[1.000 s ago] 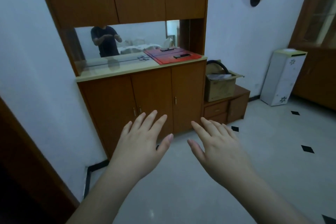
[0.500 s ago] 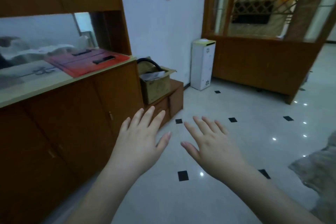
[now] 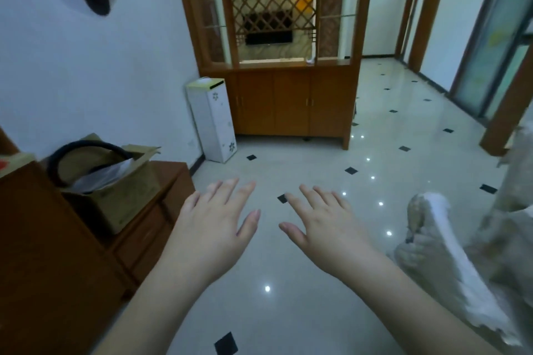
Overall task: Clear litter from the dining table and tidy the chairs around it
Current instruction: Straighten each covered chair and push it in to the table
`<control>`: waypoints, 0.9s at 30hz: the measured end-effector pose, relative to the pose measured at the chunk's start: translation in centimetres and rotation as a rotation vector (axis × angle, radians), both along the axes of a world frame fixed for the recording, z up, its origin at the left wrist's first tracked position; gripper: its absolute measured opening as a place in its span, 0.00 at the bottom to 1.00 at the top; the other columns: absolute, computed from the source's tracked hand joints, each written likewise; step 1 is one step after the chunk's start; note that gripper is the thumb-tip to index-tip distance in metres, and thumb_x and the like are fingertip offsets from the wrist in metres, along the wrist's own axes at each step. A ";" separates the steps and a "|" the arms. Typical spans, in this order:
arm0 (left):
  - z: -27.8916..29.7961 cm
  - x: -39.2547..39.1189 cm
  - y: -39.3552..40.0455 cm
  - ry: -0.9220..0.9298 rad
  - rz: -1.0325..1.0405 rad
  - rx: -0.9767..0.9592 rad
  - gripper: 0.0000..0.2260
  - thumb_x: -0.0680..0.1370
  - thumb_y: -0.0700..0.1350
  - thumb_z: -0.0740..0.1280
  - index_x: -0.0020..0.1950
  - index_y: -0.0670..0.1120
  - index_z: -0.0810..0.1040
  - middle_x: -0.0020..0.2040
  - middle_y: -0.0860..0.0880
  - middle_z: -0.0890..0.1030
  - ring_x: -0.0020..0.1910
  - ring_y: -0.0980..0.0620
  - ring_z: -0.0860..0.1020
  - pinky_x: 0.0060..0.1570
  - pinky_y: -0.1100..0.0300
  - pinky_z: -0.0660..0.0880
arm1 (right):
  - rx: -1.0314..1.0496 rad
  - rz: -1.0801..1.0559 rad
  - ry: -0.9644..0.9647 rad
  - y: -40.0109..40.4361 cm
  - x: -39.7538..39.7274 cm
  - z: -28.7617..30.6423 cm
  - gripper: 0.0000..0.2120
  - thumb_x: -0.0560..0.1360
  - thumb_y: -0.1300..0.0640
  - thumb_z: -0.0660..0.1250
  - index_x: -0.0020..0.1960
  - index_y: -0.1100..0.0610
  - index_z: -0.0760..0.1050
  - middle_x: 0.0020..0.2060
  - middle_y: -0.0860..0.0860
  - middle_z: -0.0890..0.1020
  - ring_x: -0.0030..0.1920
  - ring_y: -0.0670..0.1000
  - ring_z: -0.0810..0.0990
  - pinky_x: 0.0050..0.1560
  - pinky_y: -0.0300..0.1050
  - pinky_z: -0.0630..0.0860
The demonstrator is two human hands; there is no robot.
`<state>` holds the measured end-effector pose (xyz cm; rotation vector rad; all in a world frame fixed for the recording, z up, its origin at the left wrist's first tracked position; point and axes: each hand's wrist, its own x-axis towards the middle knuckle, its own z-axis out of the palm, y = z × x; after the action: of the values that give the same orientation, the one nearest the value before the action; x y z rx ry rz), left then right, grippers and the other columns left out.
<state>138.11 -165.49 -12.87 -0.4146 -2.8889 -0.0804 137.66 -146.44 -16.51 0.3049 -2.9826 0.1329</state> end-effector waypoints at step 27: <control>-2.2 -51.5 20.6 -0.055 -0.463 -0.021 0.24 0.80 0.62 0.42 0.76 0.60 0.50 0.78 0.55 0.55 0.77 0.50 0.51 0.74 0.46 0.49 | -0.052 -0.483 0.051 17.3 -41.5 0.0 0.28 0.79 0.38 0.37 0.77 0.44 0.51 0.77 0.48 0.56 0.76 0.49 0.52 0.74 0.48 0.47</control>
<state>86.57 -144.86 -15.11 -1.0909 -2.7856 -0.1372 96.19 -129.17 -16.47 -0.4104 -2.8962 0.1450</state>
